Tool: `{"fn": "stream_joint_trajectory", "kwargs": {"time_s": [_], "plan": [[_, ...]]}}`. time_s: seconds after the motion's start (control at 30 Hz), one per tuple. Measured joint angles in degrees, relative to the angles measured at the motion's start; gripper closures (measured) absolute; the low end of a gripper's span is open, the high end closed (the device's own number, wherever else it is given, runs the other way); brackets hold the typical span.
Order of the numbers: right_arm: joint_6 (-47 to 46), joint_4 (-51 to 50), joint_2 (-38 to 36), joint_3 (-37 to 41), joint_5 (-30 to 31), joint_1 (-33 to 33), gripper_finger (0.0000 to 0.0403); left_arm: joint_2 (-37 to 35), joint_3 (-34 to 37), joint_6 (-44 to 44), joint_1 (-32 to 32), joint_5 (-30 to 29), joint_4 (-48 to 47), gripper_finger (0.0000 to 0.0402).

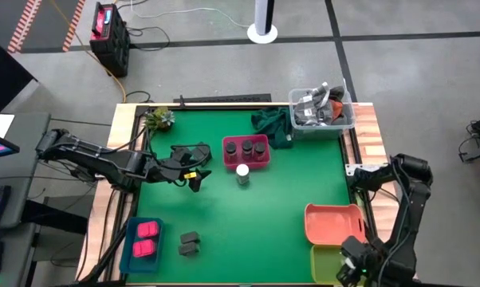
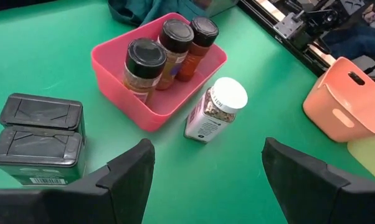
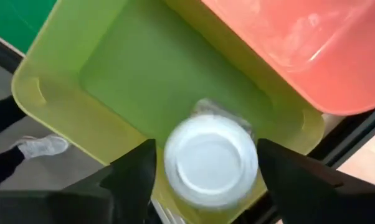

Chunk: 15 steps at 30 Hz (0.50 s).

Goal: Sort spices by type
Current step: Put the bottom white seasoning bottle into the yellow bin, then put the white seasoning bottle into the yellow bin

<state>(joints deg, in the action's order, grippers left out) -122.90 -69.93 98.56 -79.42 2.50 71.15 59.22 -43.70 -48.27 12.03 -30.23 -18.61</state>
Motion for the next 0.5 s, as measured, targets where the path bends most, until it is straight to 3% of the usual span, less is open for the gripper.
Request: {"fn": "stream_joint_trajectory", "kwargs": {"time_s": [0.17, 0.3, 0.5], "plan": [[-0.43, -0.06, -0.25, 0.00, -0.23, -0.46, 0.0052, 0.00, 0.00, 0.00, 0.00, 0.02, 0.04, 0.0118], [1.70, -2.31, -3.02, 0.00, -1.27, -2.09, 0.0043, 0.00, 0.00, -0.32, 0.00, 0.04, 0.10, 0.0118], [12.09, -9.19, -8.75, 0.00, -0.99, -10.76, 0.0044, 0.00, 0.00, -1.98, 0.00, 0.09, 0.15, 0.0118]]}}
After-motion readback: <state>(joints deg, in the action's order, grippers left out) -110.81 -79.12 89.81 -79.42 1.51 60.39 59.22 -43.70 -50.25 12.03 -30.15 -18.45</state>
